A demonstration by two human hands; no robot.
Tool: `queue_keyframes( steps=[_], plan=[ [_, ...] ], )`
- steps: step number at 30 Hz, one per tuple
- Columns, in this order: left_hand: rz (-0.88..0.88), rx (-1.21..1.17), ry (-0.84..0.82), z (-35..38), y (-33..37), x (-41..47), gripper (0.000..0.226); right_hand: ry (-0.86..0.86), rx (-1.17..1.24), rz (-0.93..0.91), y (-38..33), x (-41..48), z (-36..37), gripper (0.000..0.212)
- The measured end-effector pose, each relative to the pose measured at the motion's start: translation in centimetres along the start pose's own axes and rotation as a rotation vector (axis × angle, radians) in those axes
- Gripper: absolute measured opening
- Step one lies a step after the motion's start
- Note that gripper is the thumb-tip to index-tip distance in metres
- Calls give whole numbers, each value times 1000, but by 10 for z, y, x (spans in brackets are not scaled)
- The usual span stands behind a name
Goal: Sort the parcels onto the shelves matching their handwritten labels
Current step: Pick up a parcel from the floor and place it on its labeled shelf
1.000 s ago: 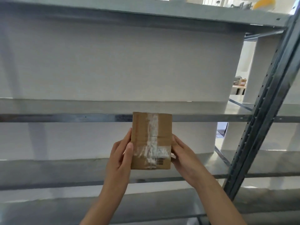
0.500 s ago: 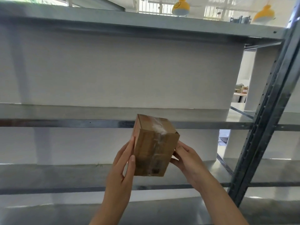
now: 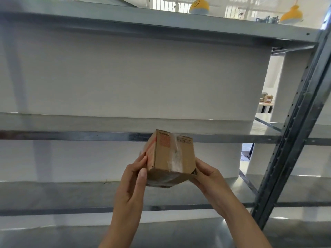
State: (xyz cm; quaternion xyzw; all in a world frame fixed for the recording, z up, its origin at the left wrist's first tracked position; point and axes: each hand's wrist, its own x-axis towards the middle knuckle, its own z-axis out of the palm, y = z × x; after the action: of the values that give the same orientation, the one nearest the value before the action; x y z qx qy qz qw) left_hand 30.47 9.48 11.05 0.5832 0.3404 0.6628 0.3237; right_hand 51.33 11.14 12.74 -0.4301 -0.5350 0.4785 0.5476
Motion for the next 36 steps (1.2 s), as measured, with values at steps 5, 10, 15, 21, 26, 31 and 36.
queue_keyframes(
  steps=[5, 10, 15, 21, 26, 31, 36],
  plan=[
    [44, 8, -11, 0, -12, 4, 27, -4, 71, 18, 6, 4, 2, 41],
    [50, 15, -49, -2, -21, 6, 44, 16, 146, 79, 1, 12, -1, 50],
    [38, 98, -57, 1, -19, 7, 34, -13, 132, 33, -1, 17, 1, 50],
    [59, 45, -8, 4, -17, 16, 34, -12, 259, 51, 9, 17, -2, 45],
    [-85, -65, 80, 8, -16, 12, 51, -33, 378, 62, 25, 16, -11, 44],
    [-218, -68, 104, 16, -16, 7, 84, -26, 369, 60, 29, 15, -16, 46],
    [-218, 7, 42, 22, -8, 5, 60, -20, 303, 78, 32, 15, -22, 46]
  ],
)
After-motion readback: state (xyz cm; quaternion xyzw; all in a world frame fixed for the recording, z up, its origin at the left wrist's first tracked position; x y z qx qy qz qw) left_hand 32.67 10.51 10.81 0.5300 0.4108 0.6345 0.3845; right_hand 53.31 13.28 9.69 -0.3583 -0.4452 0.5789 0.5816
